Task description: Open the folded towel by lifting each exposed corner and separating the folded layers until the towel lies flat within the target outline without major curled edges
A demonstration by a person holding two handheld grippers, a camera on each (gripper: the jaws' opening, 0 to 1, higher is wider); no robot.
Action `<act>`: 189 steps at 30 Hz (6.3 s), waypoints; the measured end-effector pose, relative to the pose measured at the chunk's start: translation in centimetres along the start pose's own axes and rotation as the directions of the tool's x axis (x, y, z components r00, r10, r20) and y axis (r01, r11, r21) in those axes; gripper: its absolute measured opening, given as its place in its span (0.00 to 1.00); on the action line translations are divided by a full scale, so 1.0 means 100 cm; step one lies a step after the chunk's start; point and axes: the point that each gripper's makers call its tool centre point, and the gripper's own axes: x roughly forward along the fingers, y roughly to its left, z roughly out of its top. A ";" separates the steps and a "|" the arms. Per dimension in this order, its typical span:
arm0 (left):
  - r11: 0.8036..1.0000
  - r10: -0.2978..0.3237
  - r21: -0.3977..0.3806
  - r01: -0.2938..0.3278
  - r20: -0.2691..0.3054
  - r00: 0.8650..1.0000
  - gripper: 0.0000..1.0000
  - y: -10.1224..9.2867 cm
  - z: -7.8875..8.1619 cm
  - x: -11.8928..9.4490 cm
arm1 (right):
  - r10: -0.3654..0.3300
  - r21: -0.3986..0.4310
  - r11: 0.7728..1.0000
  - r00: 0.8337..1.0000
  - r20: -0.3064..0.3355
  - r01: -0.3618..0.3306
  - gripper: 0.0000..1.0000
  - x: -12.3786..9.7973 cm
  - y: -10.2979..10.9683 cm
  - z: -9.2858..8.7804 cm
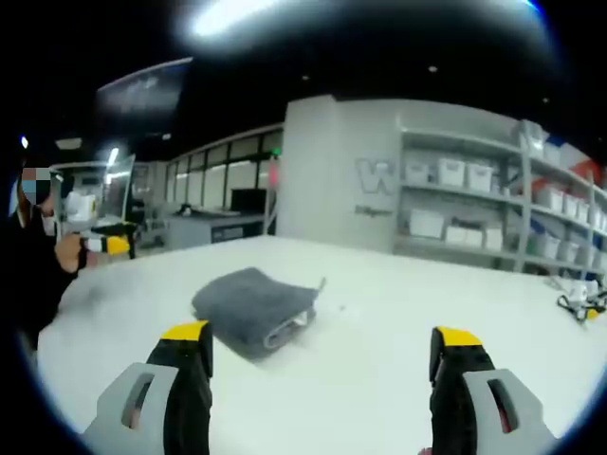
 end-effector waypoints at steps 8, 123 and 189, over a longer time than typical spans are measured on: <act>0.998 -0.031 -0.052 0.031 0.002 1.000 1.00 -0.004 0.000 0.005 | 0.007 0.016 1.000 1.000 -0.001 -0.007 0.99 0.004 0.001 -0.002; 0.984 -0.178 -0.055 0.172 -0.139 0.974 1.00 -0.037 -0.007 0.106 | 0.032 0.059 0.998 0.997 -0.063 -0.028 0.90 0.104 -0.013 0.011; 0.921 -0.387 -0.178 0.347 -0.304 0.871 0.85 -0.088 -0.057 0.136 | 0.146 0.081 0.988 0.968 -0.203 -0.132 0.96 0.144 0.010 -0.022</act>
